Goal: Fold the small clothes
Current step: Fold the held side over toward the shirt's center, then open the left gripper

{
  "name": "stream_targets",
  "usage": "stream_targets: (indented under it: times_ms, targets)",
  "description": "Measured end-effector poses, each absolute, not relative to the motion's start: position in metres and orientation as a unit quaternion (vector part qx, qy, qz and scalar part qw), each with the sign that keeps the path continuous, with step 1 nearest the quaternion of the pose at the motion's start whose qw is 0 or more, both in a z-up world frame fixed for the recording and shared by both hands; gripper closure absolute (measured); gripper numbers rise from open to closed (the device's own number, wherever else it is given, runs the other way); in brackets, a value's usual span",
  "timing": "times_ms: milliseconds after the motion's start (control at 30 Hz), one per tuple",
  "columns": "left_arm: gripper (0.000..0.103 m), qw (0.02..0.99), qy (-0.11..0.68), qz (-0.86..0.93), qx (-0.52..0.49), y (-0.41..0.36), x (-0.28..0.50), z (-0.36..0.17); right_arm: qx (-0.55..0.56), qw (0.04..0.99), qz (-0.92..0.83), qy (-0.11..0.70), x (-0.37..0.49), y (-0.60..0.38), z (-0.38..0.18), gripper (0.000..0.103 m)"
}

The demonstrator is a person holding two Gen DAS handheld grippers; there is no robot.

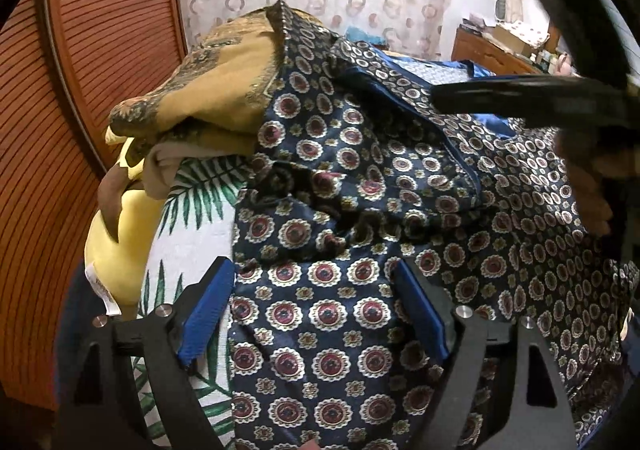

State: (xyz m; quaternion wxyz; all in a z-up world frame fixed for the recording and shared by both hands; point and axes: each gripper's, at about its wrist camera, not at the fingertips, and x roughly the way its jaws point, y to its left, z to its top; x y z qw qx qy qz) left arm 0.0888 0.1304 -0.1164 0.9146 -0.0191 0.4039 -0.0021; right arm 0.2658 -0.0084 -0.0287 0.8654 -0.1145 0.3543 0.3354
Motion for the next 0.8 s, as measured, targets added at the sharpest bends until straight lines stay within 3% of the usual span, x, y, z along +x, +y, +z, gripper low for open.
stream_targets:
  times_ms: [367, 800]
  targets:
    - [0.02, 0.924, 0.383, 0.006, -0.021, 0.131, 0.084, -0.118, -0.164, 0.861, 0.311, 0.367, 0.31, 0.06, -0.043, 0.005]
    - [0.02, 0.945, 0.326, 0.012, -0.026, 0.108, 0.063, -0.07, -0.083, 0.916, 0.227, 0.32, 0.328, -0.048, 0.005, 0.006]
